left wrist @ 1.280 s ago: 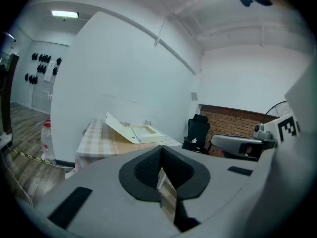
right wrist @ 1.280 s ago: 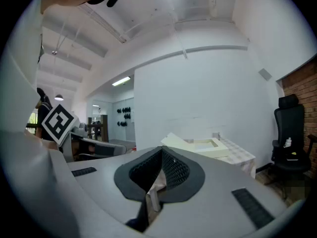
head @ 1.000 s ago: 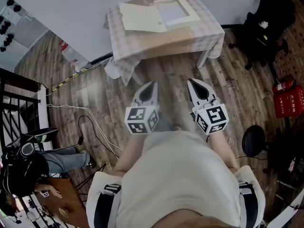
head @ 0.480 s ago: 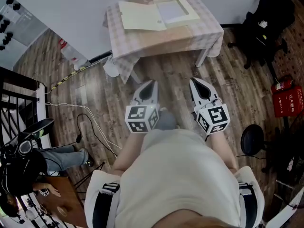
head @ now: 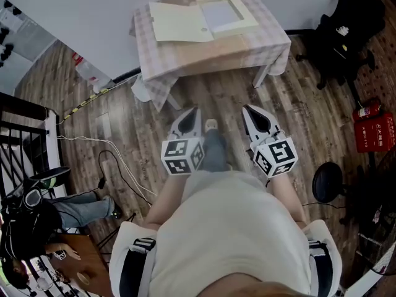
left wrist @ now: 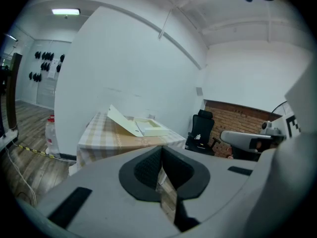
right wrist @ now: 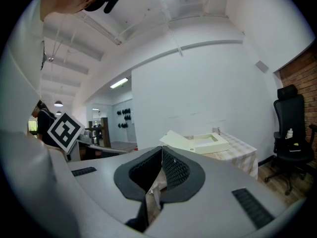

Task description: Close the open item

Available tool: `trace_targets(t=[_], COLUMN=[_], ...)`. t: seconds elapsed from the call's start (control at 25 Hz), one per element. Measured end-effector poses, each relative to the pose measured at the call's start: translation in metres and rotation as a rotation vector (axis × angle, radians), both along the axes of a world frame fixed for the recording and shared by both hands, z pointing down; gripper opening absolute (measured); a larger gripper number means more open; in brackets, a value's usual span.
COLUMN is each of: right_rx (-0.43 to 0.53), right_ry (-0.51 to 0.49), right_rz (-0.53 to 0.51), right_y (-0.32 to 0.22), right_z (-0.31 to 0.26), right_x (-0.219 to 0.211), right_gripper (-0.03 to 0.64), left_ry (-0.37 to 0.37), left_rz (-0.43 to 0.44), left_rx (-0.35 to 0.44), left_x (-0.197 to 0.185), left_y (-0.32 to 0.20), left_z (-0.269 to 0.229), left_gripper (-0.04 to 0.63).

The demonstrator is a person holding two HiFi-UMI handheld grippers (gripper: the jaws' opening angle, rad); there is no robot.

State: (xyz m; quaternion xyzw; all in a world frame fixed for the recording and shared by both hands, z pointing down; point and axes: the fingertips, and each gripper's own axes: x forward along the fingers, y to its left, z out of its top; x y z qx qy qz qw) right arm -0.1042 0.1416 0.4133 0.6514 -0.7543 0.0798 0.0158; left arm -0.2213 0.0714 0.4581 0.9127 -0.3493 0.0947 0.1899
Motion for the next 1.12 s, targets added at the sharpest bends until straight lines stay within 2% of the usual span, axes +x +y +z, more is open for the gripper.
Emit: trace_targets(t=[0.44,0.76,1.12], right_rx=[-0.023,-0.016,-0.020], right_ry=[0.010,0.028,0.029], right_rz=[0.026,0.004,-0.010], right_y=[-0.063,-0.138,-0.230], right_z=[0.007,-0.010,-0.018], right_x=[0.051,0.083,0.098], right_gripper=[0.002,0.002,0.002], left_ry=[-0.003,-0.010,-0.030], left_rz=[-0.036,-0.056,-0.073], left_rx=[-0.010,-0.006,-0.016], left_x=[0.042,0.071,0.082], left_y=[-0.080,-0.156,-0.247], left_z=[0.003,-0.008,-0.006], left_gripper=[0.003,0.003,0.003])
